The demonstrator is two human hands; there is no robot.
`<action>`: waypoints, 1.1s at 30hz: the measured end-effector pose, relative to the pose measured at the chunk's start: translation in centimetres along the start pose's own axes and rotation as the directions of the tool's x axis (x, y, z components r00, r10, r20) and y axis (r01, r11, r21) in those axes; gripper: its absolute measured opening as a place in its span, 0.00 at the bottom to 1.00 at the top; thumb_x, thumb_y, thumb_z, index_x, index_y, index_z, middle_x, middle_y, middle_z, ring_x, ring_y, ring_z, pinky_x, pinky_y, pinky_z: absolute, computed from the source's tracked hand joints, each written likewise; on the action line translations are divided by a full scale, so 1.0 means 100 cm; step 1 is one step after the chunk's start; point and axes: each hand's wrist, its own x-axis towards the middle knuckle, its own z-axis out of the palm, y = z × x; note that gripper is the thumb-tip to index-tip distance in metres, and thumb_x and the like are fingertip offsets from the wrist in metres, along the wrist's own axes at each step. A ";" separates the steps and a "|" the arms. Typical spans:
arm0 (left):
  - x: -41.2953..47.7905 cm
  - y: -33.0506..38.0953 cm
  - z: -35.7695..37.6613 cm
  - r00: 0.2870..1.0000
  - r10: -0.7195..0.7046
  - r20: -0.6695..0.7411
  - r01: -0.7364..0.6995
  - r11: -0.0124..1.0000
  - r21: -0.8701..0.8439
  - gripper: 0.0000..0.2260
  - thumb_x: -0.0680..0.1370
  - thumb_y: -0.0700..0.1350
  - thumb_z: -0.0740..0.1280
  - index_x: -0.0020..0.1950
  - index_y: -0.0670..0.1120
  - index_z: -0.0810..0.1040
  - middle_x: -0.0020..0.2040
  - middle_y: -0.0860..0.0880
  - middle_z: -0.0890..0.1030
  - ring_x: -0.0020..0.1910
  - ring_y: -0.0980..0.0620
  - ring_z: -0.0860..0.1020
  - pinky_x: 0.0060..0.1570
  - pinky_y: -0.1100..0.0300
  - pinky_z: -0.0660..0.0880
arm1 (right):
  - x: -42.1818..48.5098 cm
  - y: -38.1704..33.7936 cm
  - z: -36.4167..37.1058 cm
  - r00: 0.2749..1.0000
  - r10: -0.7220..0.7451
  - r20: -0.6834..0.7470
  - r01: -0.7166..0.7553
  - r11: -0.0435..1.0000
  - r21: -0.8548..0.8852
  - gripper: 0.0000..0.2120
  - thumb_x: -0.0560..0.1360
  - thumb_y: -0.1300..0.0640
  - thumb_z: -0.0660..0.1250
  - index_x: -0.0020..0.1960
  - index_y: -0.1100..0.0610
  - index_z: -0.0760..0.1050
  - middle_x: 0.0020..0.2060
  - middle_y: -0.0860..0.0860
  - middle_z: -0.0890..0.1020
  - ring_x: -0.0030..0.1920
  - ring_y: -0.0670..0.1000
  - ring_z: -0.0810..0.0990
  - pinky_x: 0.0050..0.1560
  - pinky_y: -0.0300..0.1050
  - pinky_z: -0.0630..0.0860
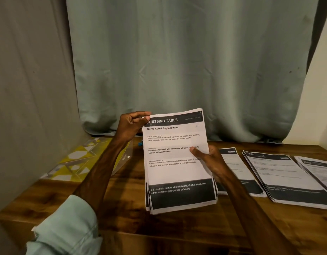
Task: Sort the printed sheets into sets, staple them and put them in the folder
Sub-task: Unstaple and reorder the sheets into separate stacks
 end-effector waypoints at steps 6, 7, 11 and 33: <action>-0.001 -0.001 0.003 0.999 0.030 -0.017 -0.030 1.000 0.011 0.13 0.78 0.42 0.73 0.61 0.39 0.82 0.53 0.43 0.87 0.51 0.44 0.86 0.50 0.43 0.84 | 0.005 0.007 -0.004 0.999 0.033 -0.030 -0.033 0.999 -0.012 0.15 0.75 0.55 0.73 0.61 0.53 0.78 0.52 0.49 0.87 0.50 0.54 0.87 0.50 0.54 0.84; -0.001 -0.001 0.003 0.999 0.037 -0.018 -0.036 0.999 0.022 0.13 0.78 0.41 0.73 0.61 0.39 0.82 0.53 0.43 0.87 0.51 0.44 0.86 0.51 0.43 0.83 | 0.005 0.008 -0.004 0.999 0.039 -0.030 -0.040 0.999 -0.019 0.16 0.75 0.54 0.73 0.61 0.52 0.78 0.52 0.49 0.87 0.50 0.54 0.87 0.52 0.56 0.83; -0.002 -0.003 0.004 0.998 0.054 -0.014 -0.052 0.996 0.071 0.10 0.78 0.42 0.73 0.58 0.39 0.82 0.51 0.44 0.87 0.49 0.45 0.86 0.50 0.41 0.83 | 0.003 0.010 -0.004 0.999 0.049 -0.019 -0.049 0.998 -0.032 0.25 0.70 0.48 0.75 0.64 0.53 0.76 0.55 0.50 0.86 0.51 0.55 0.87 0.56 0.62 0.82; -0.021 0.024 0.015 0.984 0.158 -0.080 -0.158 0.987 -0.002 0.12 0.83 0.44 0.66 0.60 0.37 0.80 0.48 0.45 0.86 0.43 0.53 0.86 0.41 0.61 0.81 | 0.005 0.027 0.034 0.975 -0.182 -0.126 0.176 0.983 -0.059 0.13 0.79 0.57 0.70 0.63 0.55 0.77 0.52 0.45 0.86 0.51 0.46 0.86 0.44 0.40 0.82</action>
